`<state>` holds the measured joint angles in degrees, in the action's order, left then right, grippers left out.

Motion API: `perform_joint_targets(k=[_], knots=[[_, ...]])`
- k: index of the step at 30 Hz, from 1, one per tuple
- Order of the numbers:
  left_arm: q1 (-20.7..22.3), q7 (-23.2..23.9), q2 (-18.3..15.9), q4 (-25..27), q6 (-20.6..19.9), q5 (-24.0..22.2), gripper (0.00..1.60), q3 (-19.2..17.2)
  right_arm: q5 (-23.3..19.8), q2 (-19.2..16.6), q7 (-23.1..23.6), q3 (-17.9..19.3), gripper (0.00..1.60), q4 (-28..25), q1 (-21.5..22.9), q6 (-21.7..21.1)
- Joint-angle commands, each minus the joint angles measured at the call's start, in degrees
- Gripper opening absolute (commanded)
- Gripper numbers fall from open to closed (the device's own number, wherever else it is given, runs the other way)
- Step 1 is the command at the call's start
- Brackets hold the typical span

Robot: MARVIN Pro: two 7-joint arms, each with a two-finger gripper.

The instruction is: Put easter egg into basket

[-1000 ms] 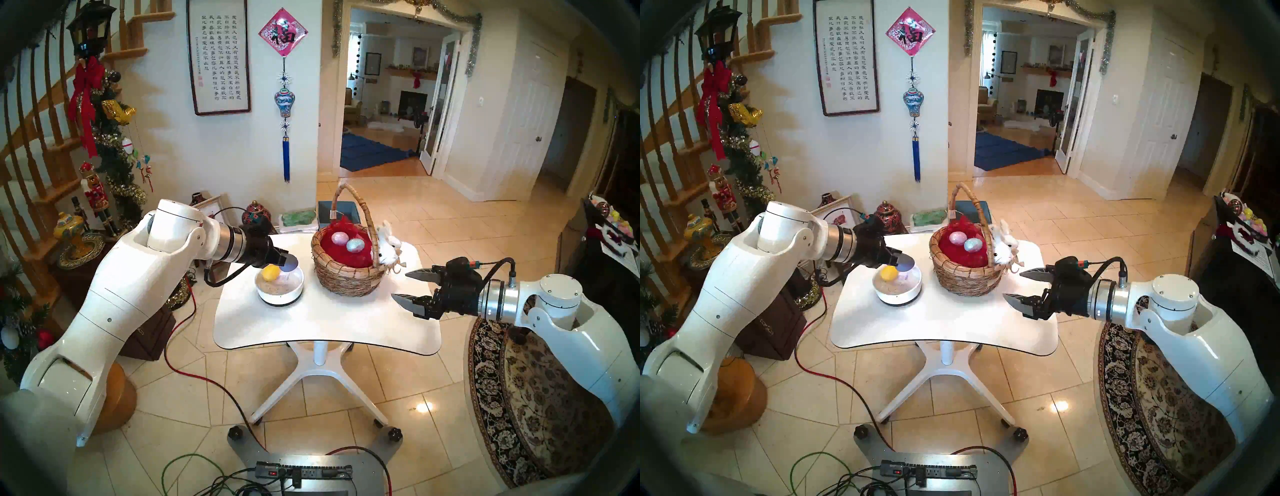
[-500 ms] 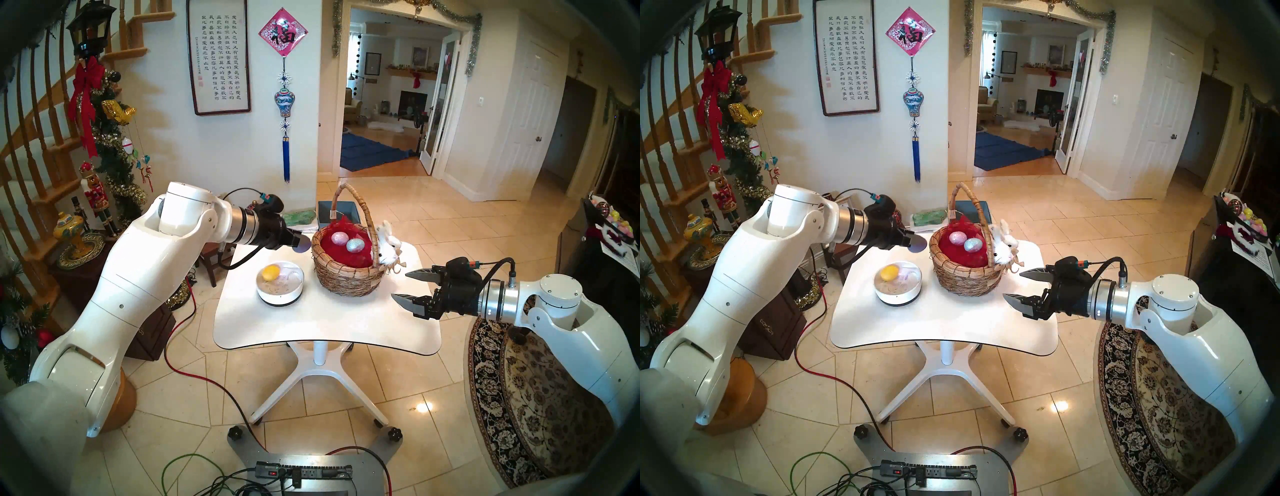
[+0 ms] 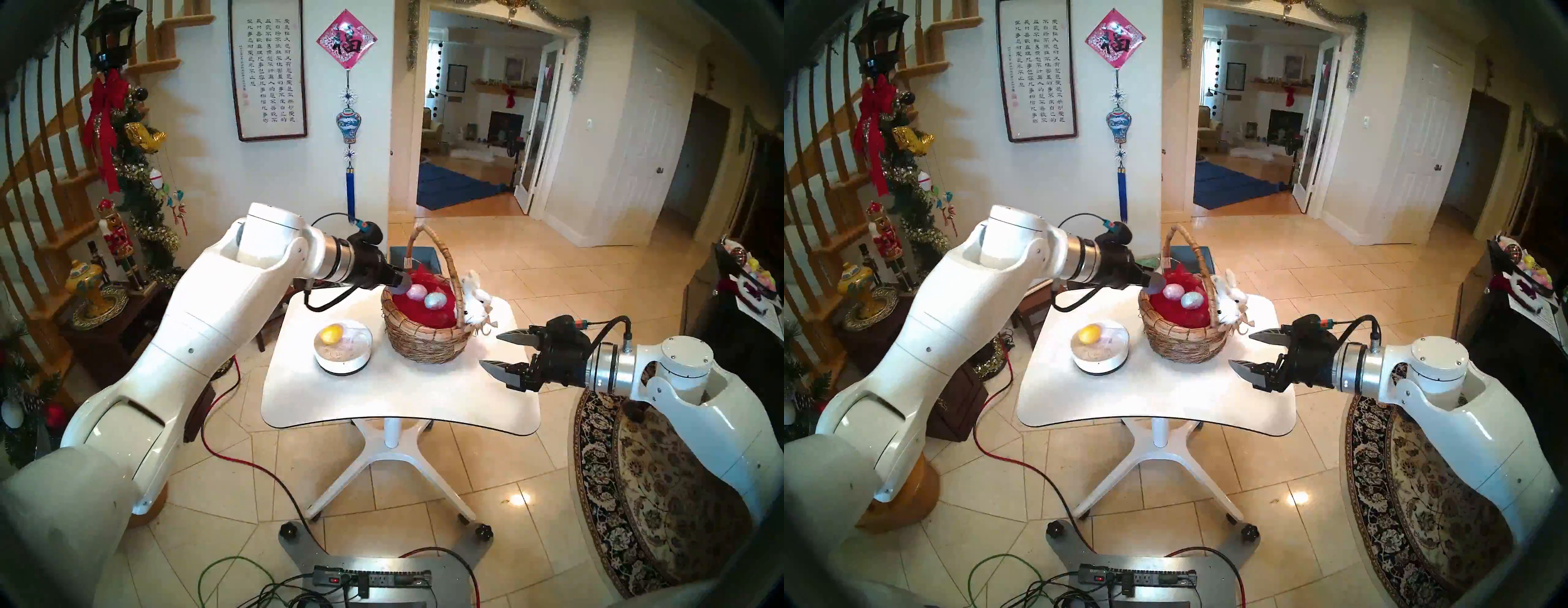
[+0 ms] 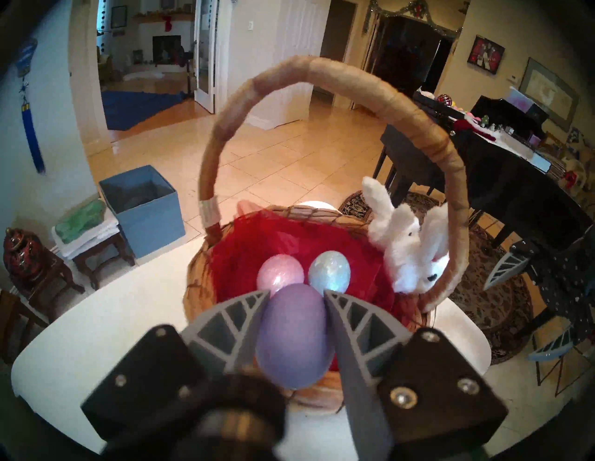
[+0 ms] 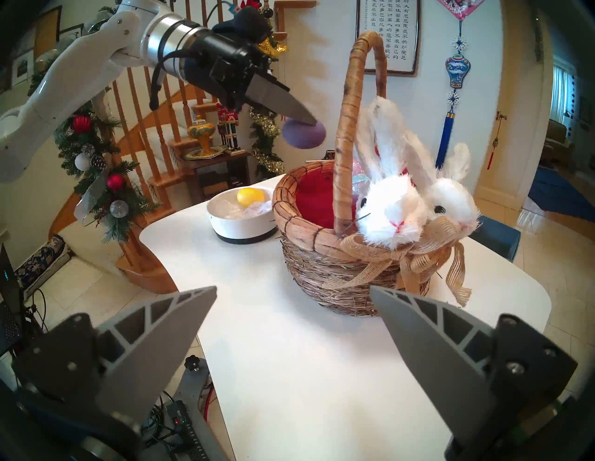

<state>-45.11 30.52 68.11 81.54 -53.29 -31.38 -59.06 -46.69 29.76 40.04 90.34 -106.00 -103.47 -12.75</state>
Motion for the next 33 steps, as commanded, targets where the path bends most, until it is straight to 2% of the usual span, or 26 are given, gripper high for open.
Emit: perform_joint_targets(k=[1, 6, 13, 14, 25, 33], knots=[[5.3, 0.7, 5.3, -4.1, 2.9, 1.0, 0.75, 2.7, -0.1, -0.1, -0.1, 0.5, 1.60, 0.0, 0.2, 0.1], [6.5, 3.2, 5.7, -8.1, 5.9, 1.4, 0.82, 4.5, -0.1, -0.1, -0.1, 0.5, 1.60, -0.1, 0.1, 0.1], [6.7, 5.7, 5.1, -10.3, 10.0, 2.2, 1.22, 5.4, -0.1, -0.1, -0.1, 0.5, 1.60, -0.1, 0.1, 0.1], [6.6, 6.0, 4.9, -10.4, 10.4, 2.2, 1.32, 5.3, -0.1, -0.1, -0.1, 0.5, 1.60, -0.1, 0.1, 0.1], [6.3, 7.4, 3.6, -10.2, 12.8, 2.3, 1.34, 3.5, -0.1, -0.1, -0.1, 0.5, 1.60, -0.1, 0.1, 0.1], [4.6, 8.9, 0.4, -7.4, 11.3, 1.1, 1.36, 1.5, -0.1, -0.1, -0.1, 0.5, 1.60, -0.1, 0.1, 0.1]])
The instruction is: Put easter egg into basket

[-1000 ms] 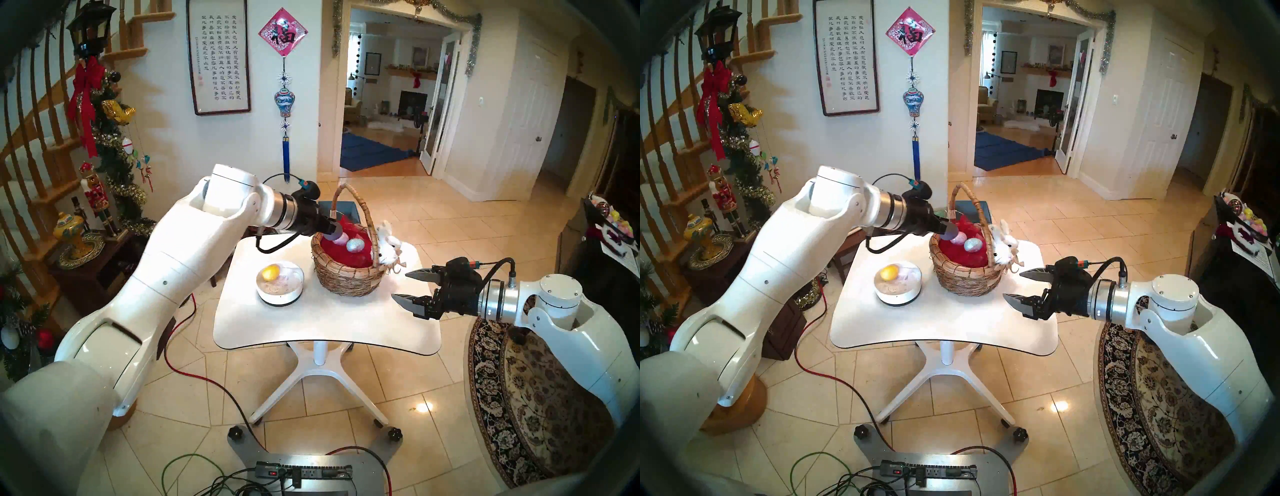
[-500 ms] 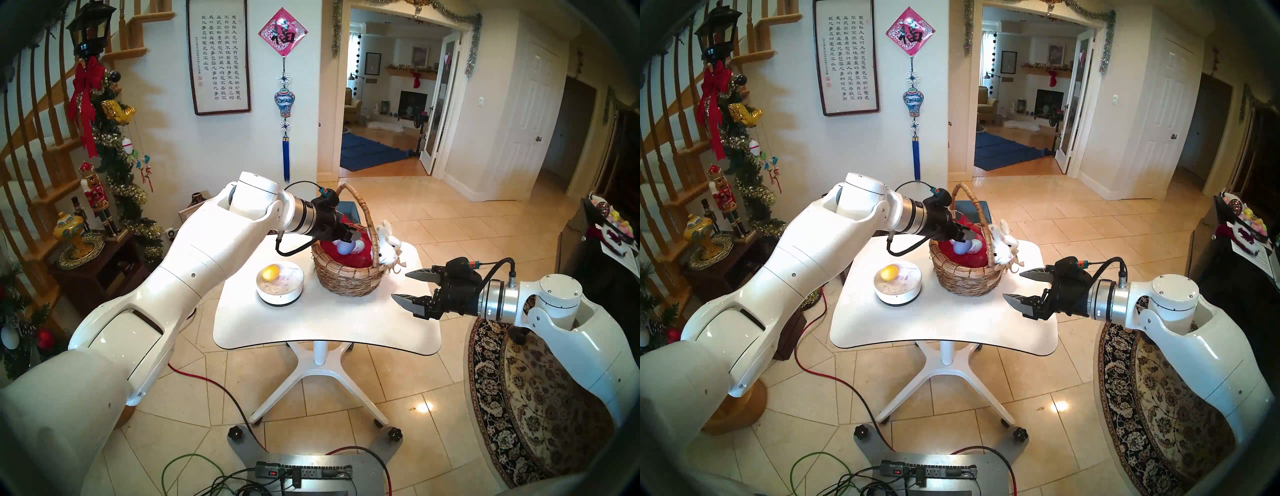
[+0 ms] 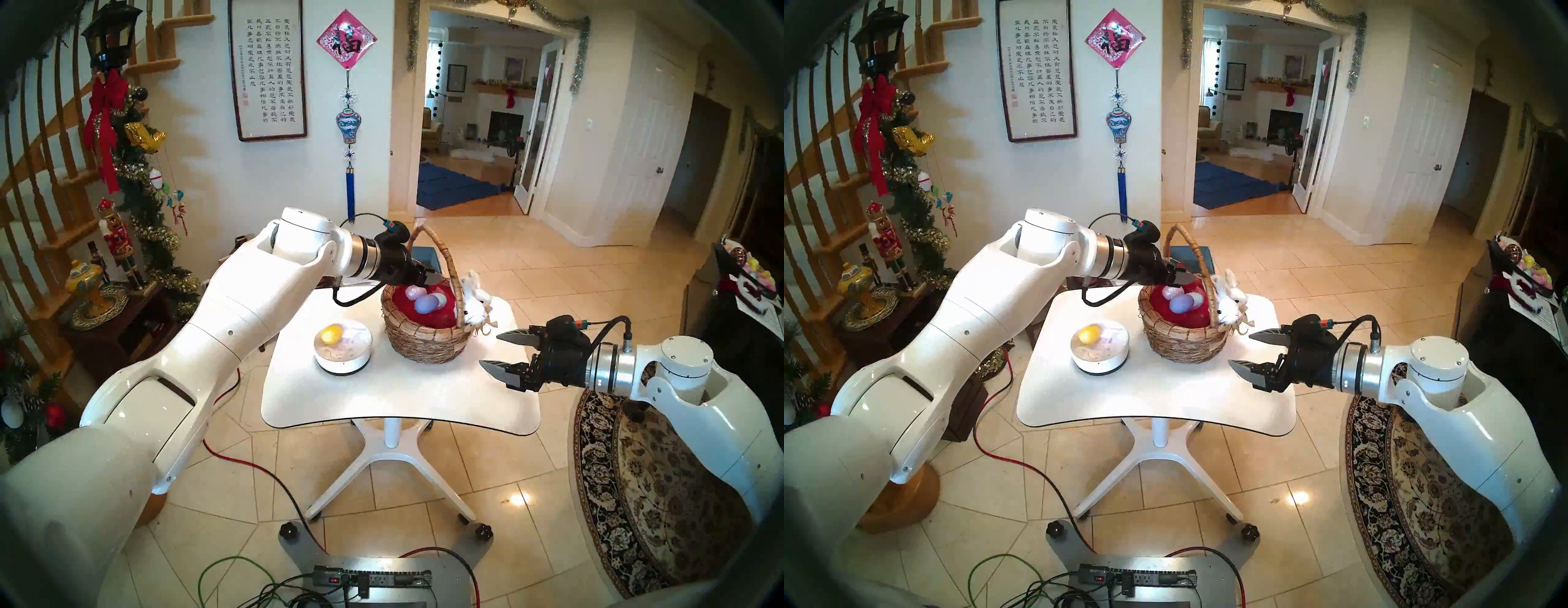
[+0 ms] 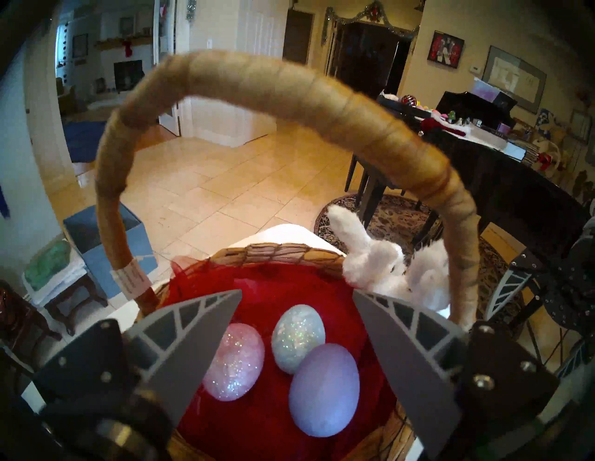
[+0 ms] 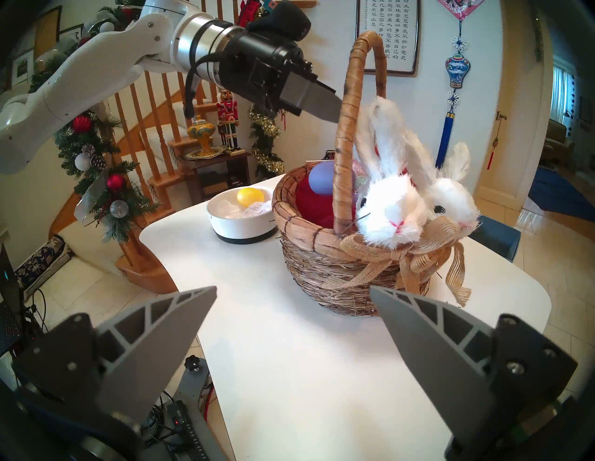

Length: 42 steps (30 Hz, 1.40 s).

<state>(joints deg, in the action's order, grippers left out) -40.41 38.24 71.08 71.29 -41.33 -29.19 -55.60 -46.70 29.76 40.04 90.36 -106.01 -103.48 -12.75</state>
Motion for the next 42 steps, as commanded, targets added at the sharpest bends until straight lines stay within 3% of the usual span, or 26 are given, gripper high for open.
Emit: perform_joint_targets(k=[1, 9, 19, 20, 23, 31, 36, 38, 42], knots=[[-0.1, 1.1, -2.6, 2.8, -0.6, -1.1, 1.36, -1.9, -0.1, -0.1, -0.1, 0.5, 1.60, -0.1, 0.1, 0.1], [-5.1, 0.7, -10.0, 8.2, -0.2, -0.2, 1.34, -3.5, -0.1, -0.1, -0.1, 0.4, 1.60, 0.0, 0.2, 0.1], [-12.3, 0.9, -17.8, 16.3, 0.2, 1.6, 1.37, -8.4, -0.1, -0.1, -0.1, 0.4, 1.60, 0.0, 0.2, 0.1], [-13.2, 1.1, -17.4, 16.8, 0.0, 3.0, 1.39, -9.9, -0.1, -0.1, -0.1, 0.4, 1.60, 0.0, 0.2, 0.1], [-15.2, 0.9, -20.4, 20.1, 0.1, 3.0, 1.40, -9.8, -0.1, -0.1, -0.1, 0.4, 1.60, 0.0, 0.2, 0.1], [-20.4, -0.7, -23.7, 25.4, 1.6, 5.1, 1.37, -10.7, -0.1, -0.1, -0.1, 0.4, 1.60, 0.0, 0.2, 0.1], [-24.9, -4.4, -26.4, 30.7, 2.4, 7.8, 1.35, -11.2, -0.1, -0.1, -0.1, 0.4, 1.60, 0.0, 0.2, 0.1], [-27.8, -6.5, -27.7, 34.2, 0.8, 7.9, 1.29, -12.1, -0.1, -0.1, -0.1, 0.4, 1.60, 0.0, 0.2, 0.1], [-29.2, -8.2, -28.2, 35.1, -0.3, 8.0, 1.25, -11.7, -0.1, -0.1, -0.1, 0.4, 1.60, 0.0, 0.2, 0.1]])
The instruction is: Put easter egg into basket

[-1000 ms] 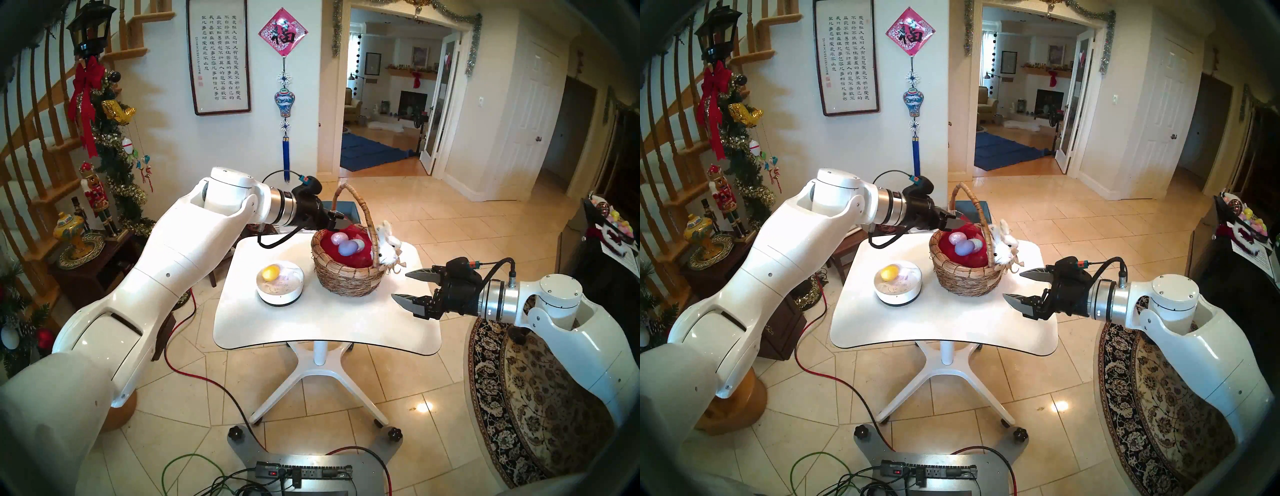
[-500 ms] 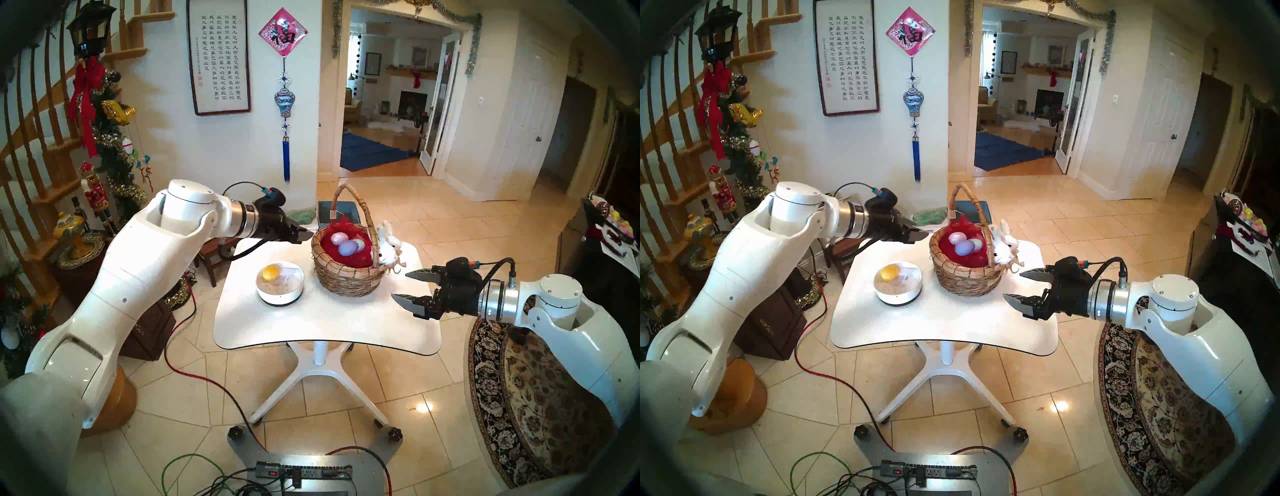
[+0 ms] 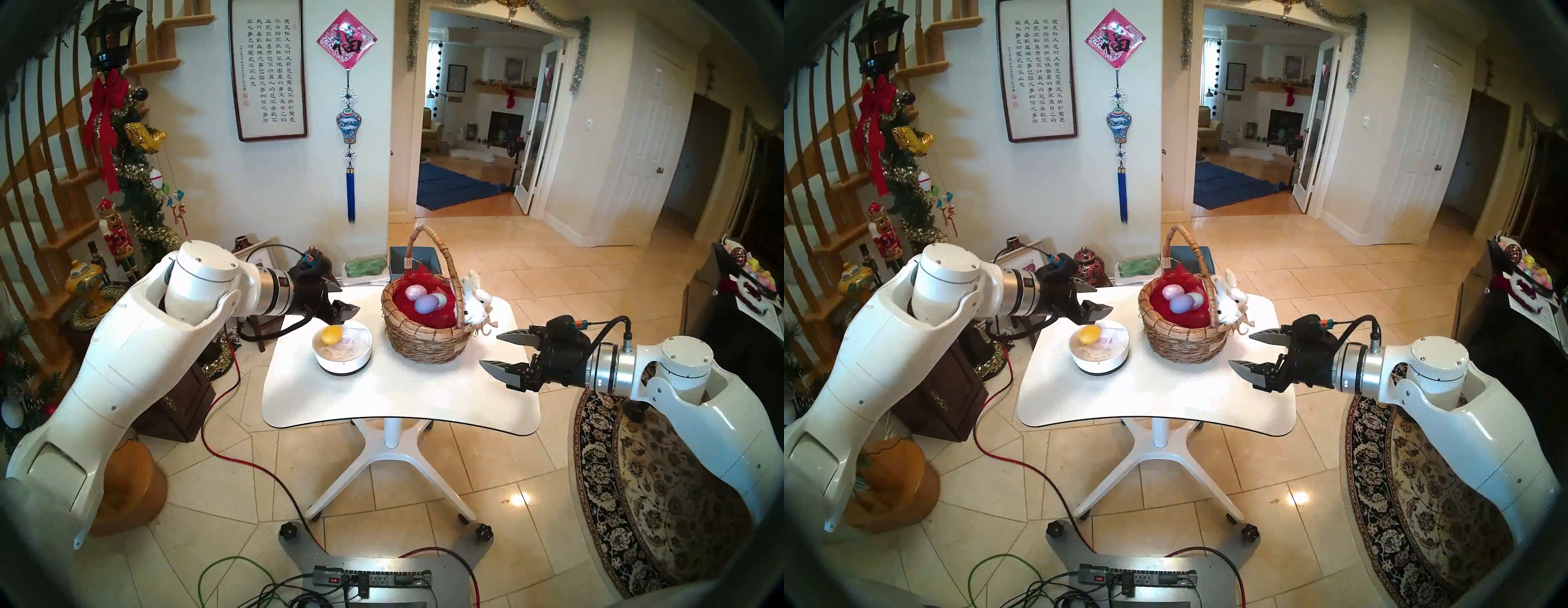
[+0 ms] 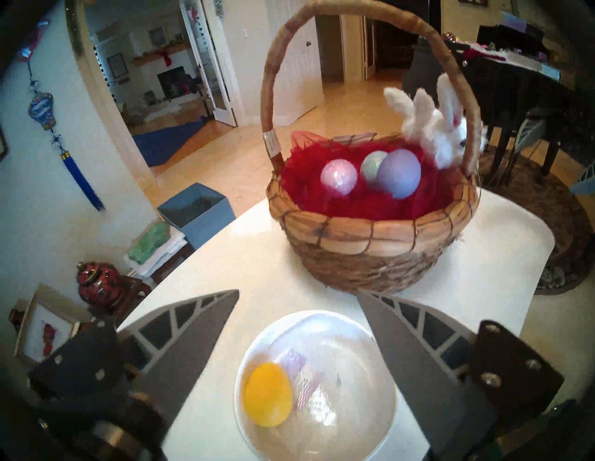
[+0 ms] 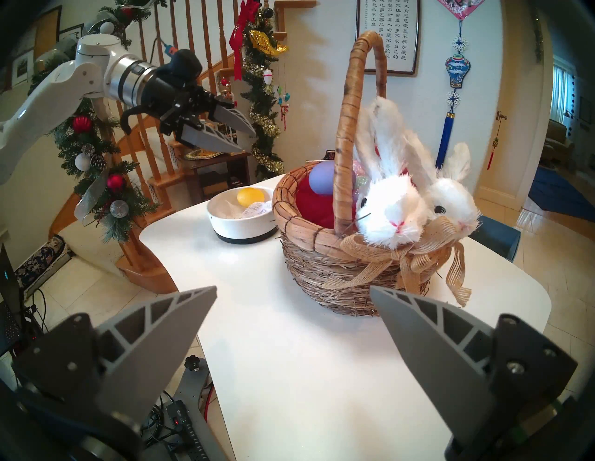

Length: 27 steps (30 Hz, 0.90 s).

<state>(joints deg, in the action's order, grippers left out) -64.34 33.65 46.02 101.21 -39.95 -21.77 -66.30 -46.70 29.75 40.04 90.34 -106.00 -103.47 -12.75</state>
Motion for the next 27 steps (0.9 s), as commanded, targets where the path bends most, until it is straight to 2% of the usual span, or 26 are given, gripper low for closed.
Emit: perform_joint_targets(k=[1, 2, 3, 4, 6, 7, 8, 11, 16, 21, 27], knots=[[-7.3, -5.2, -3.4, 7.4, -2.3, 1.1, 1.25, -2.1, -0.1, -0.1, -0.1, 0.5, 1.60, -0.1, 0.2, 0.1], [-6.1, -5.1, -3.6, 6.2, -2.7, 0.5, 1.25, -0.8, -0.1, -0.1, -0.1, 0.5, 1.60, -0.1, 0.2, 0.1], [-8.9, -6.4, -3.7, 9.1, -4.4, 0.3, 1.29, -2.8, -0.1, -0.1, -0.1, 0.5, 1.60, -0.1, 0.2, 0.1], [-8.3, -6.2, -3.8, 8.5, -4.5, -0.1, 1.30, -2.1, -0.1, -0.1, -0.1, 0.5, 1.60, -0.1, 0.2, 0.1], [-11.3, -7.8, -4.3, 11.7, -7.7, -0.8, 1.20, -3.3, -0.1, -0.1, -0.1, 0.5, 1.60, -0.1, 0.2, 0.1], [-11.2, -7.8, -4.5, 11.7, -8.0, -0.8, 1.19, -2.6, -0.1, -0.1, -0.1, 0.5, 1.60, -0.1, 0.2, 0.1], [-13.5, -9.5, -4.9, 14.4, -9.4, -0.8, 1.21, -4.1, -0.1, -0.1, -0.1, 0.5, 1.60, -0.1, 0.2, 0.1], [-13.3, -9.7, -4.8, 14.0, -10.0, -1.4, 1.22, -3.9, -0.1, -0.1, -0.1, 0.5, 1.60, -0.1, 0.1, 0.1], [-17.0, -13.9, -4.0, 18.3, -13.1, -2.2, 1.25, -7.4, -0.1, -0.1, -0.1, 0.5, 1.60, -0.1, 0.1, 0.2], [-16.0, -16.5, -1.5, 17.2, -14.2, -2.0, 1.29, -7.4, -0.1, -0.1, -0.1, 0.5, 1.60, -0.1, 0.1, 0.2], [-14.2, -17.2, 0.0, 14.9, -14.4, -2.0, 1.29, -5.8, -0.1, -0.1, -0.1, 0.6, 1.60, -0.1, 0.1, 0.2]])
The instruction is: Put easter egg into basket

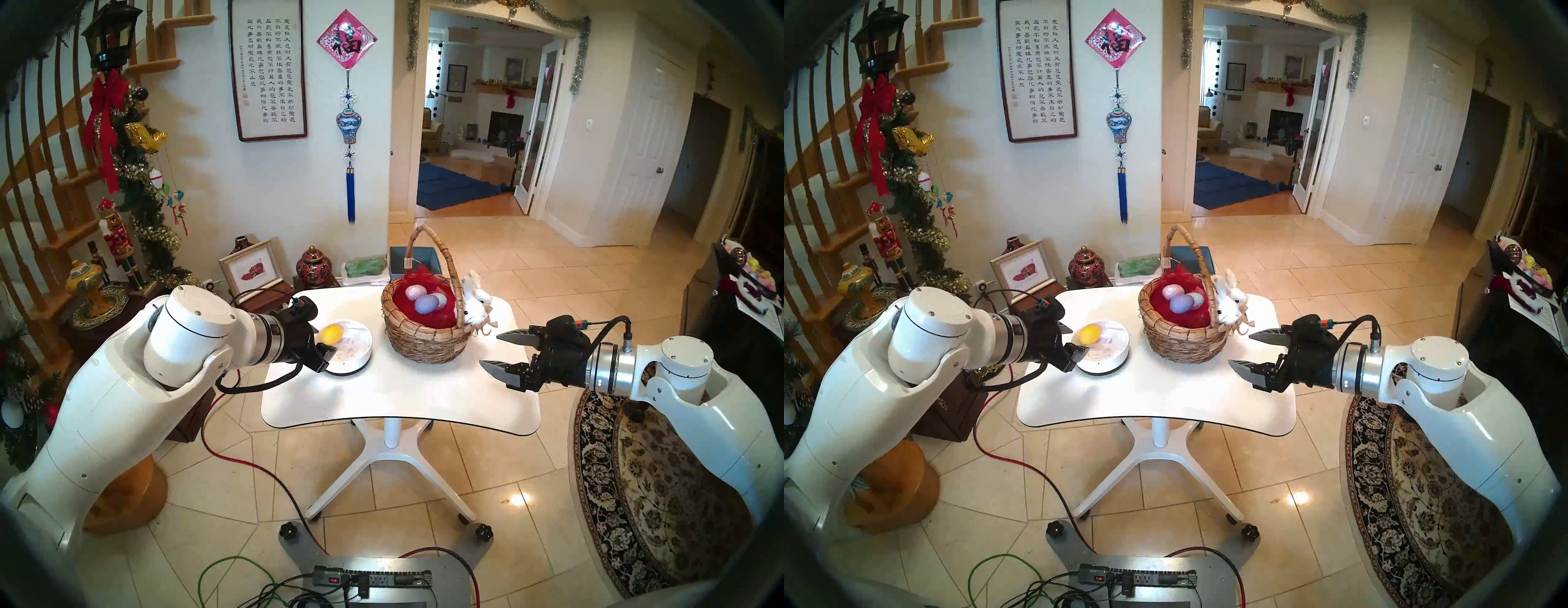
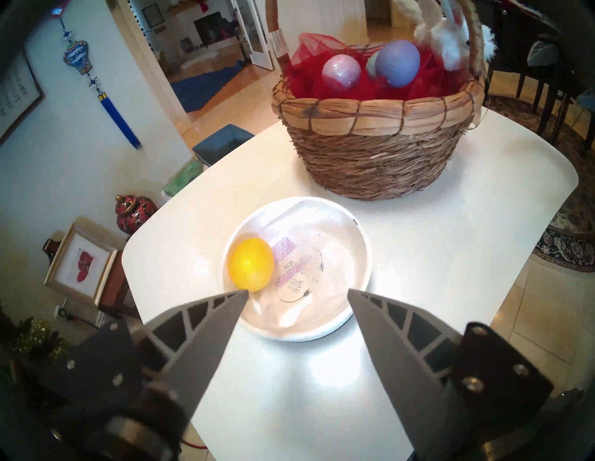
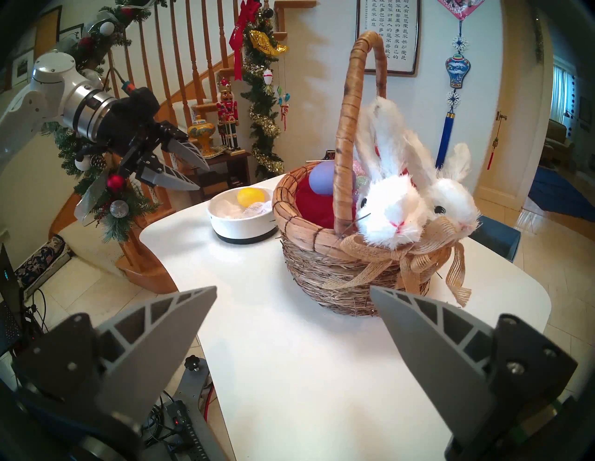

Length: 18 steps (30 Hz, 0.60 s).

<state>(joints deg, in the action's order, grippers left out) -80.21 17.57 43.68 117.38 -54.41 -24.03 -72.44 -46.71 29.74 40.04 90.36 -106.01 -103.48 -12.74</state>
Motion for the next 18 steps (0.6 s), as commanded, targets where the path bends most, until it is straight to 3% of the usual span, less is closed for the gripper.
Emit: perform_joint_targets(k=[1, 18], knots=[[1.9, -1.2, 2.5, -1.6, 0.1, 0.4, 1.29, 0.6, -0.1, -0.1, -0.1, 0.5, 1.60, -0.1, 0.1, 0.1], [7.0, -2.6, 4.3, -7.4, 3.6, 4.6, 1.25, 7.2, -0.1, -0.1, -0.1, 0.5, 1.60, -0.1, 0.1, 0.1]])
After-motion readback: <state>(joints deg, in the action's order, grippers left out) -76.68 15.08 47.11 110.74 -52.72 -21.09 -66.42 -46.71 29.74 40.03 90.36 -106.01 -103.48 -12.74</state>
